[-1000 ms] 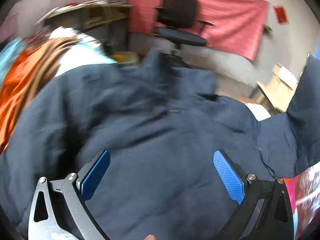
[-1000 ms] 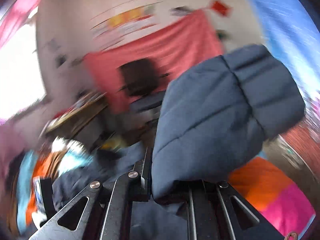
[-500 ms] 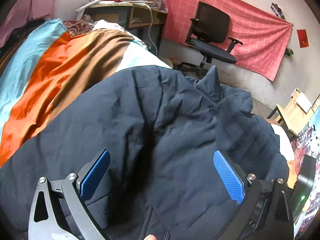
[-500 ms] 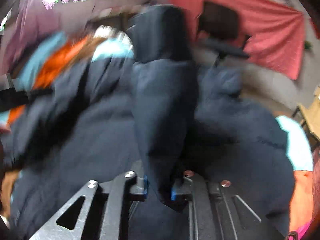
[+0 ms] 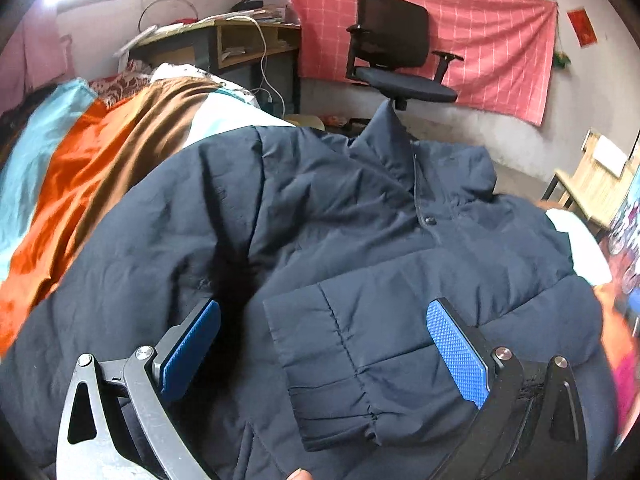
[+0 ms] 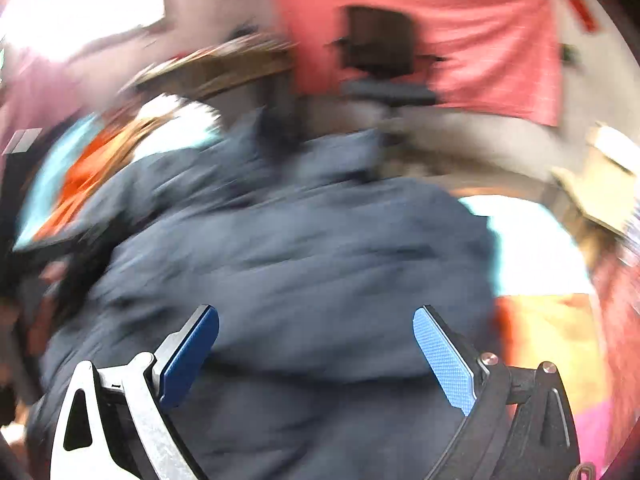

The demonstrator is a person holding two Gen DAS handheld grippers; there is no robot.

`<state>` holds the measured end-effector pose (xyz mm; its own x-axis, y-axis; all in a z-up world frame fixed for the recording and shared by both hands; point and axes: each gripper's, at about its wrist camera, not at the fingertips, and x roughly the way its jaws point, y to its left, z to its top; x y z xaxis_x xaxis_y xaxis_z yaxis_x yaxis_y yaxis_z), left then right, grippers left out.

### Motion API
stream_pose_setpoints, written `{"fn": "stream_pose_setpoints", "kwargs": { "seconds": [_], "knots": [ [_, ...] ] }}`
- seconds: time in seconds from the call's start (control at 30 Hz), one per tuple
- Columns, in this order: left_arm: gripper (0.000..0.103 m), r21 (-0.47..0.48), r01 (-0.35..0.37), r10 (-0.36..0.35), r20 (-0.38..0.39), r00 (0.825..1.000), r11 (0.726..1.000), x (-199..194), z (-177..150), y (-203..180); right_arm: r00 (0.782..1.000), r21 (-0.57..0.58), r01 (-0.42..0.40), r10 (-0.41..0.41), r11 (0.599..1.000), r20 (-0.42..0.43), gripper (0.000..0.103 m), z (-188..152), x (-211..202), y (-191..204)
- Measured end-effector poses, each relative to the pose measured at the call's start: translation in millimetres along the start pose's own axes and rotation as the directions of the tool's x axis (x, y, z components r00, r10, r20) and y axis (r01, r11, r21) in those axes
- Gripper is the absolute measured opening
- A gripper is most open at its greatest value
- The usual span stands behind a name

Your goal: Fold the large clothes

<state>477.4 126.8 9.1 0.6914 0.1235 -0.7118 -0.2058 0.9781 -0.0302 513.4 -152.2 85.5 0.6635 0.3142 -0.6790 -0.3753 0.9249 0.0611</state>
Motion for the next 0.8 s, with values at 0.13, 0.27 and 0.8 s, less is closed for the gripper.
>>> {"fn": "stream_pose_setpoints", "kwargs": {
  "seconds": [0.13, 0.27, 0.8],
  "knots": [
    [0.101, 0.076, -0.071, 0.07, 0.015, 0.997, 0.995, 10.6, -6.4, -12.2, 0.991, 0.187, 0.137, -0.135, 0.973, -0.022, 0.07, 11.9, 28.4, -78.6],
    [0.101, 0.133, -0.125, 0.123, 0.02, 0.992, 0.983, 24.5, -14.2, -19.9, 0.986, 0.253, 0.152, -0.129, 0.955, -0.104, 0.037, 8.3, 63.3, -108.4],
    [0.102, 0.07, -0.044, 0.049, -0.065, 0.997, 0.997, 67.1, -32.1, -8.9, 0.954, 0.065, 0.224, -0.206, 0.972, -0.218, 0.039, -25.4, 117.4, -88.9]
  ]
}}
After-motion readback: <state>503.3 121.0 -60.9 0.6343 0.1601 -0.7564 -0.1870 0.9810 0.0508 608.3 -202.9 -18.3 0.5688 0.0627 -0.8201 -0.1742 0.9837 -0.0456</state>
